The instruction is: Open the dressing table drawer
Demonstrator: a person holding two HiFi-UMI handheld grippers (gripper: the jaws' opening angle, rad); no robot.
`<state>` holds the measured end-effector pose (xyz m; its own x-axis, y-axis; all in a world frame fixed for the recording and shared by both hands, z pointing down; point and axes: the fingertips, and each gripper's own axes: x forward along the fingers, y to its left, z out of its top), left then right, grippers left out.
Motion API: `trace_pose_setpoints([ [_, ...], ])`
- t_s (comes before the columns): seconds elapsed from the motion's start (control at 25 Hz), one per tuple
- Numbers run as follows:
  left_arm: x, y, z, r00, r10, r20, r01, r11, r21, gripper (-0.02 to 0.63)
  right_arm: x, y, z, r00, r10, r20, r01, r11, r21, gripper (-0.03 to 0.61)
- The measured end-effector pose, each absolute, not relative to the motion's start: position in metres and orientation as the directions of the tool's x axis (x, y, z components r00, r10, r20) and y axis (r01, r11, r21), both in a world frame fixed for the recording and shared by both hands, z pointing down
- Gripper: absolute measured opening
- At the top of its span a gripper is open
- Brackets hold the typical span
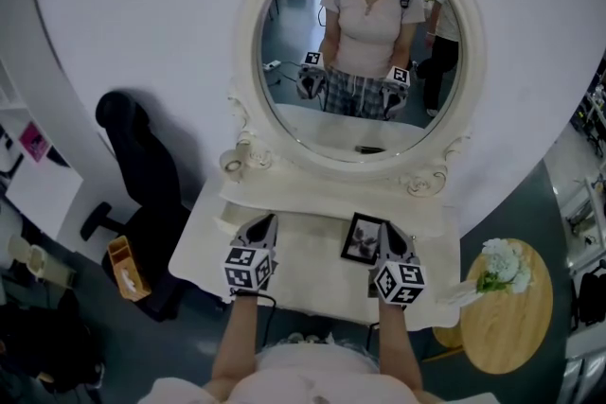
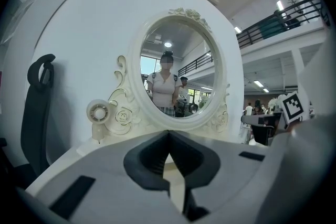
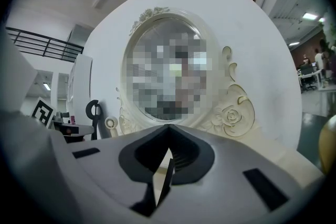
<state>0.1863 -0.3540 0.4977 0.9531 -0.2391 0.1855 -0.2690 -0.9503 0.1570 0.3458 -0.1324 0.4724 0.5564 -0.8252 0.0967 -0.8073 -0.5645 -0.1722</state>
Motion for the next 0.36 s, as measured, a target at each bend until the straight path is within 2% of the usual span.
trace_pose_setpoints([
  [0.36,0.187,-0.3475,0.5003,0.952,-0.233,0.199,-0.266,-0.951,0.158,0.026,0.3462,-0.1281,0.473,0.554,-0.826,0.105,-0.807,-0.564,-0.175,0.014],
])
